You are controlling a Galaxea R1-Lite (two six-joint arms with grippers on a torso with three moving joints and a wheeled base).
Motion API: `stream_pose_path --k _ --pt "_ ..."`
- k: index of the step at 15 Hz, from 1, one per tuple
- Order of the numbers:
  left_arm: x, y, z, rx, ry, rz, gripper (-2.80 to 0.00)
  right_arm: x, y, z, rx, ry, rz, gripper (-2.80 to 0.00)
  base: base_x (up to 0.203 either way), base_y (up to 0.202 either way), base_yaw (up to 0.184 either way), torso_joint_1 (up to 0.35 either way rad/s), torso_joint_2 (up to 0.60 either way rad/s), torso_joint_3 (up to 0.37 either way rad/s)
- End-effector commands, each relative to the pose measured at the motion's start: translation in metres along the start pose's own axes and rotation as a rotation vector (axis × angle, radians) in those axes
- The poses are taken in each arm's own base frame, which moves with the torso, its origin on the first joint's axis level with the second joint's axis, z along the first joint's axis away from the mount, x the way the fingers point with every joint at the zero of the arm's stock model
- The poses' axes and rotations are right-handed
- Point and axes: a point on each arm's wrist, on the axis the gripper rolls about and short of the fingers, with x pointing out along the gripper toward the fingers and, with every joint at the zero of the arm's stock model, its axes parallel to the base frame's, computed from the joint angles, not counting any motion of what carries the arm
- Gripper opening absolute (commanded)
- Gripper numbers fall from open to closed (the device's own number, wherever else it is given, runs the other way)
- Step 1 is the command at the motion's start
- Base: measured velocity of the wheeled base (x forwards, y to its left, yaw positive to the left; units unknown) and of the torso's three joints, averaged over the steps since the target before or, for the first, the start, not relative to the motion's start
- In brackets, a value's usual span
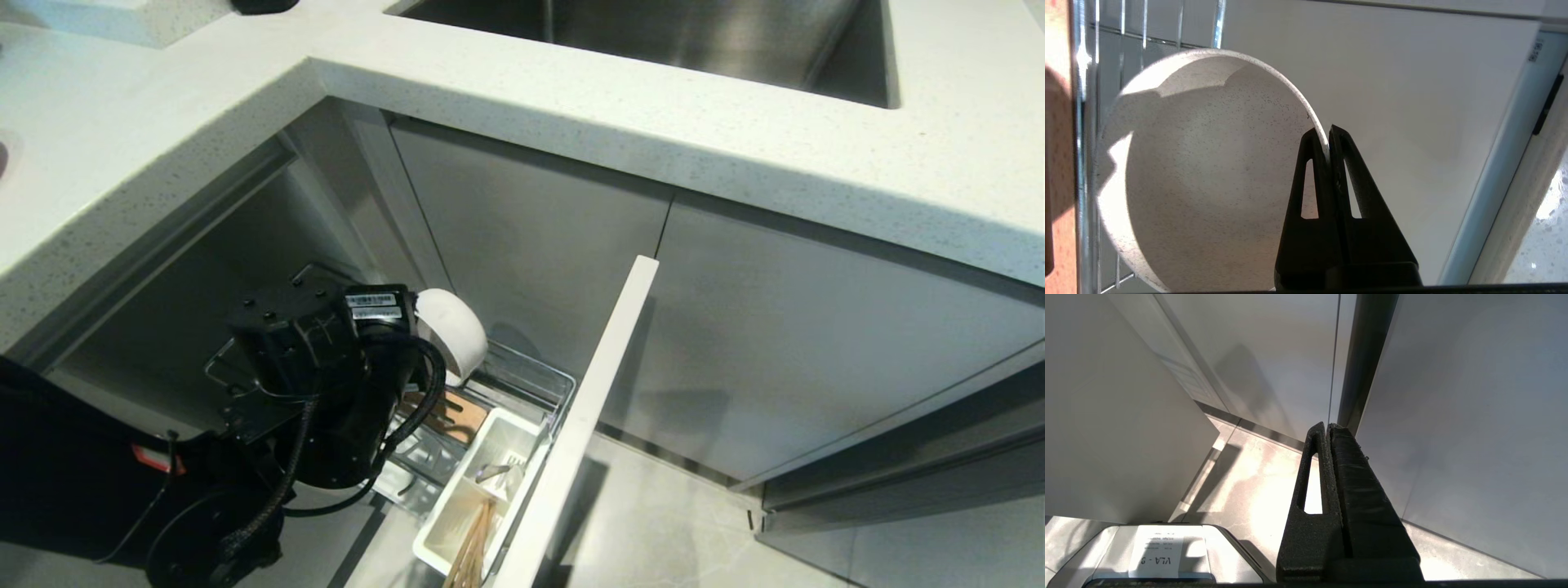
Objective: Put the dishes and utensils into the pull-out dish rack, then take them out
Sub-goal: Pick up the bowl and place it in the cupboard
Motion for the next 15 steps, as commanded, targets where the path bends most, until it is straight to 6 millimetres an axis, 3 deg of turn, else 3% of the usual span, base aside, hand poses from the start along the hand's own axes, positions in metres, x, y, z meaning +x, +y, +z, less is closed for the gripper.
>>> stream_pose_path --k 1,13,14,15 --pt "0.001 0.003 0.0 -0.009 -0.006 0.006 -2.8 0.0 0.0 0.0 0.0 0.002 -0.001 -2.8 0.0 0.0 0.0 0.0 0.0 0.0" --pt "0.005 0.012 0.002 -0.038 -0.02 0.04 -2.8 0.0 0.0 0.0 0.0 0.0 -0.001 -2.8 0.0 0.0 0.0 0.0 0.0 0.0" --pt "0.004 0.013 0.002 -0.029 -0.018 0.052 0.0 0.0 0.0 0.0 0.0 0.002 -0.001 -2.8 0.0 0.0 0.0 0.0 0.0 0.0" --pt "0.004 0.014 0.002 -0.02 -0.017 0.061 0.0 0.0 0.0 0.0 0.0 0.002 -0.001 -2.8 0.0 0.0 0.0 0.0 0.0 0.0"
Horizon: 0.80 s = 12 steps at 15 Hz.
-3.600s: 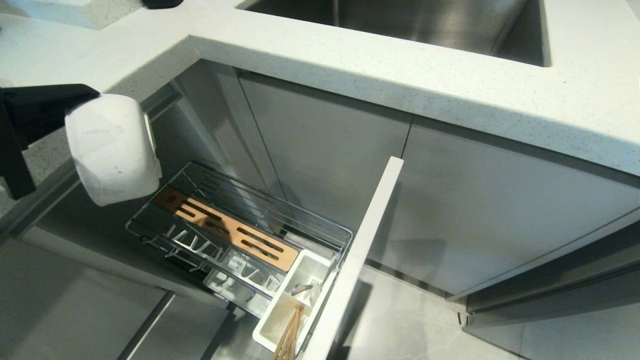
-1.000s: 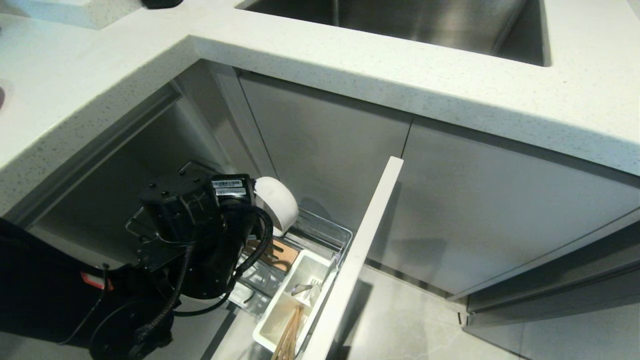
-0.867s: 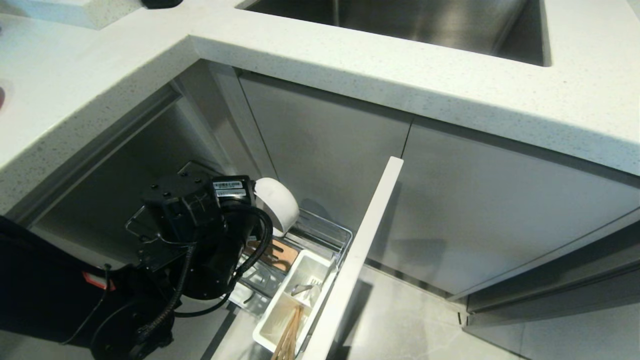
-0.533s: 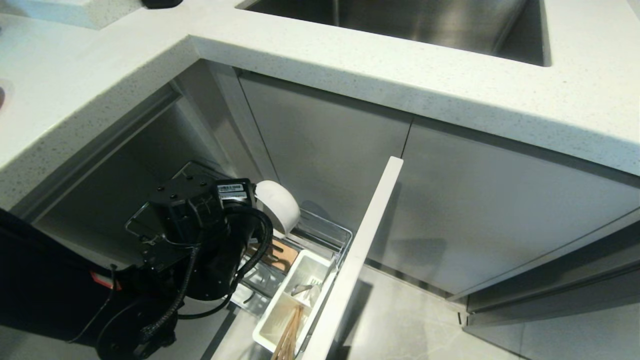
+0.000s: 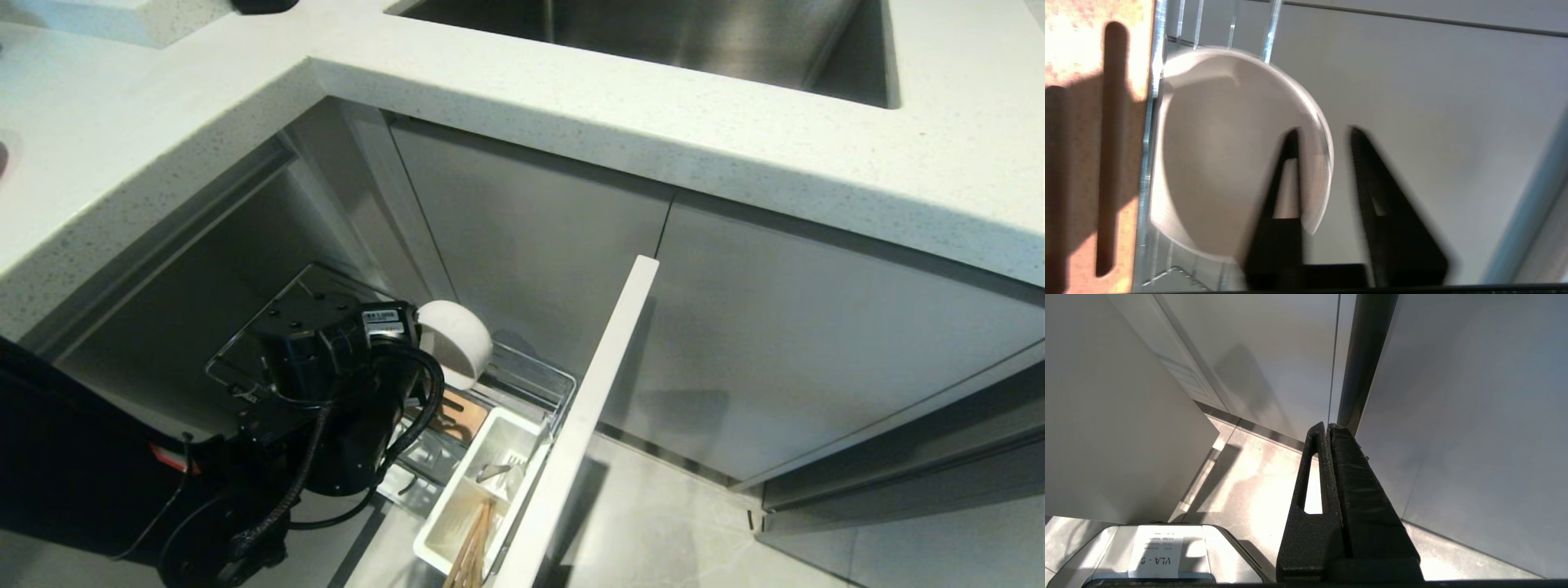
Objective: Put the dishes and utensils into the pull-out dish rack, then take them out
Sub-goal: Pick up the bowl and place it in the cupboard
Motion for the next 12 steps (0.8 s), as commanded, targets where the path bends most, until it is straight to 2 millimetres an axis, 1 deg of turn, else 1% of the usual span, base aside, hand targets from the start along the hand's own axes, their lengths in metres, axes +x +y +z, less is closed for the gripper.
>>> stream_pose_path --k 1,4,6,8,12 --pt "-0.001 -0.001 0.0 -0.008 -0.001 0.001 0.0 0.0 0.0 0.0 0.0 0.001 0.0 -2.8 0.0 0.0 0.0 0.0 0.0 0.0" --pt "-0.005 0.0 0.001 0.021 0.004 0.035 0.0 0.0 0.0 0.0 0.0 0.002 0.0 -2.8 0.0 0.0 0.0 0.0 0.0 0.0" --pt "-0.013 -0.003 0.0 0.053 0.023 0.07 0.0 0.0 0.0 0.0 0.0 0.001 0.0 -2.8 0.0 0.0 0.0 0.0 0.0 0.0" --pt "-0.025 -0.012 0.004 0.075 0.039 0.093 0.0 0.0 0.0 0.0 0.0 0.001 0.001 -2.8 0.0 0.0 0.0 0.0 0.0 0.0" --pt "-0.054 -0.032 0.02 0.108 0.067 0.128 0.0 0.0 0.0 0.0 0.0 0.0 0.002 -2.8 0.0 0.0 0.0 0.0 0.0 0.0"
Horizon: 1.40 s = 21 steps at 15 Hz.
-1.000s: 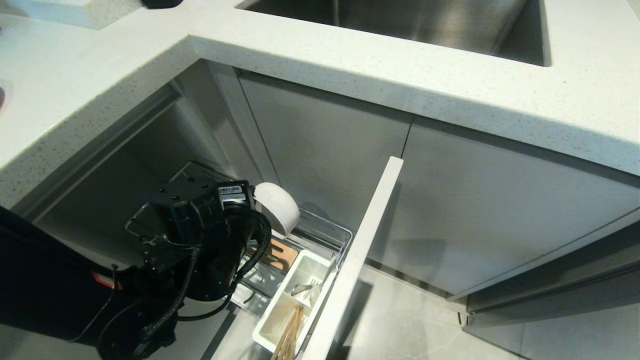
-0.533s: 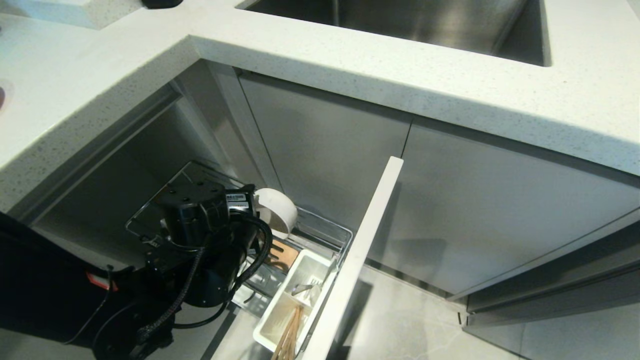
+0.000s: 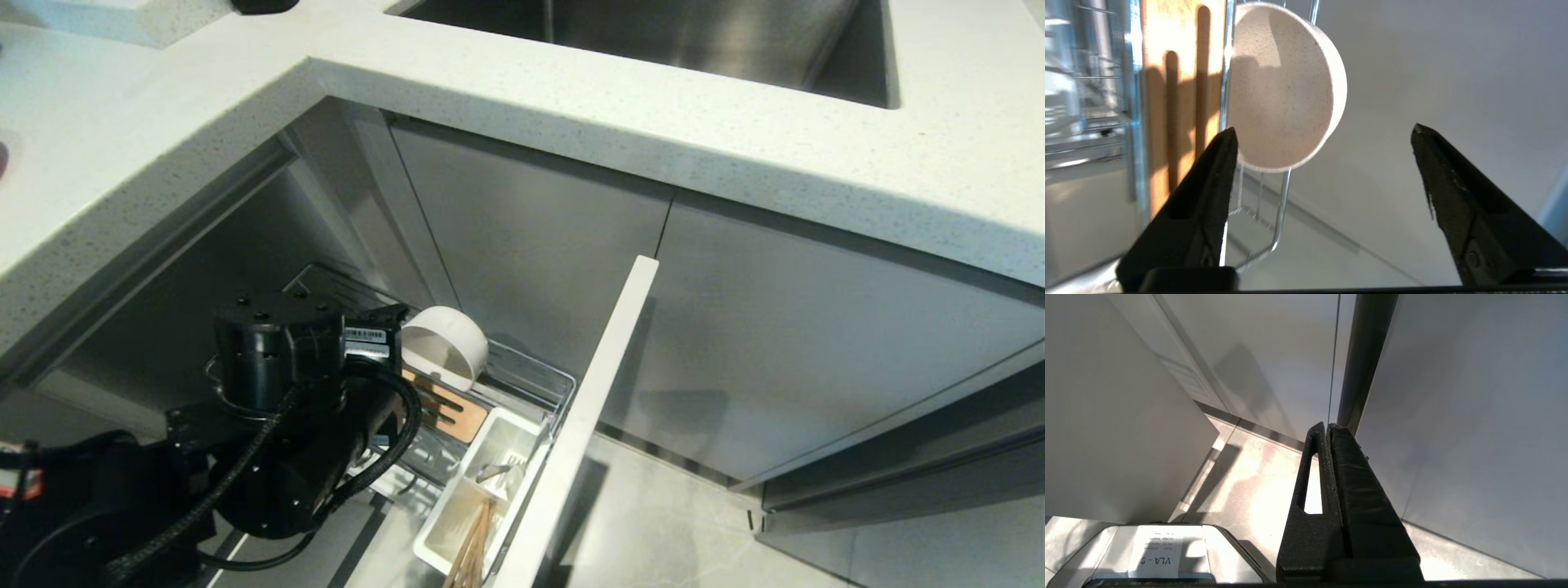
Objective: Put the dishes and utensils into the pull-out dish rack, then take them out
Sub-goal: Pick up the chopsticks and place it in the cupboard
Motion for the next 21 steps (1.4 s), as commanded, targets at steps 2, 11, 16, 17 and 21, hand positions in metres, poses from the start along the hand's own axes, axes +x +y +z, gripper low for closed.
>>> stream_pose_path --k 2,11,16,17,21 --pt "-0.025 -0.016 0.017 -0.028 0.004 -0.031 -2.8 0.0 0.0 0.0 0.0 0.002 0.0 -2.8 0.0 0.0 0.0 0.0 0.0 0.0" --pt "-0.081 -0.027 0.053 0.473 0.049 0.08 -2.8 0.0 0.0 0.0 0.0 0.002 0.0 -2.8 0.0 0.0 0.0 0.0 0.0 0.0" --pt "-0.12 -0.088 0.116 0.702 -0.138 -0.116 -2.8 0.0 0.0 0.0 0.0 0.001 0.0 -2.8 0.0 0.0 0.0 0.0 0.0 0.0" --pt "-0.129 -0.098 0.129 0.734 -0.173 -0.159 -2.8 0.0 0.0 0.0 0.0 0.002 0.0 -2.8 0.0 0.0 0.0 0.0 0.0 0.0" --pt "-0.176 -0.134 0.172 0.949 -0.409 -0.275 -2.8 0.0 0.0 0.0 0.0 0.002 0.001 -2.8 0.0 0.0 0.0 0.0 0.0 0.0"
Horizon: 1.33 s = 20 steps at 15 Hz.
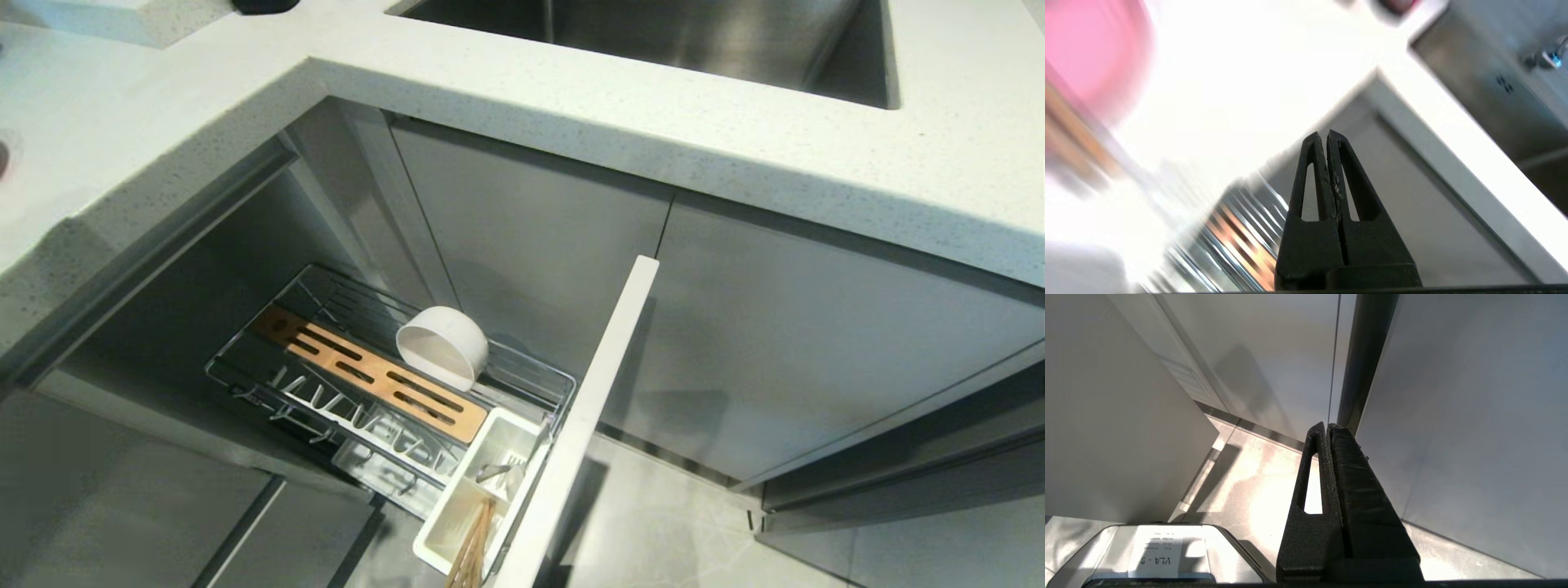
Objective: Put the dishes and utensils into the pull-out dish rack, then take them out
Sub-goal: Pick up the chopsticks and place it in the cupboard
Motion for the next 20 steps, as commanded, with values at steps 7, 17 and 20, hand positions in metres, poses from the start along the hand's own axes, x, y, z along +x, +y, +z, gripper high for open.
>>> stream_pose_path --k 7,17,20 --pt "-0.068 -0.016 0.091 0.262 -0.206 0.109 -2.8 0.0 0.0 0.0 0.0 0.002 0.0 -2.8 0.0 0.0 0.0 0.0 0.0 0.0" --pt "0.009 -0.004 0.1 0.066 0.001 0.391 -2.8 0.0 0.0 0.0 0.0 0.002 0.0 -2.8 0.0 0.0 0.0 0.0 0.0 0.0" --pt "0.047 0.008 0.089 0.1 0.007 0.57 -2.8 0.0 0.0 0.0 0.0 0.001 0.0 -2.8 0.0 0.0 0.0 0.0 0.0 0.0"
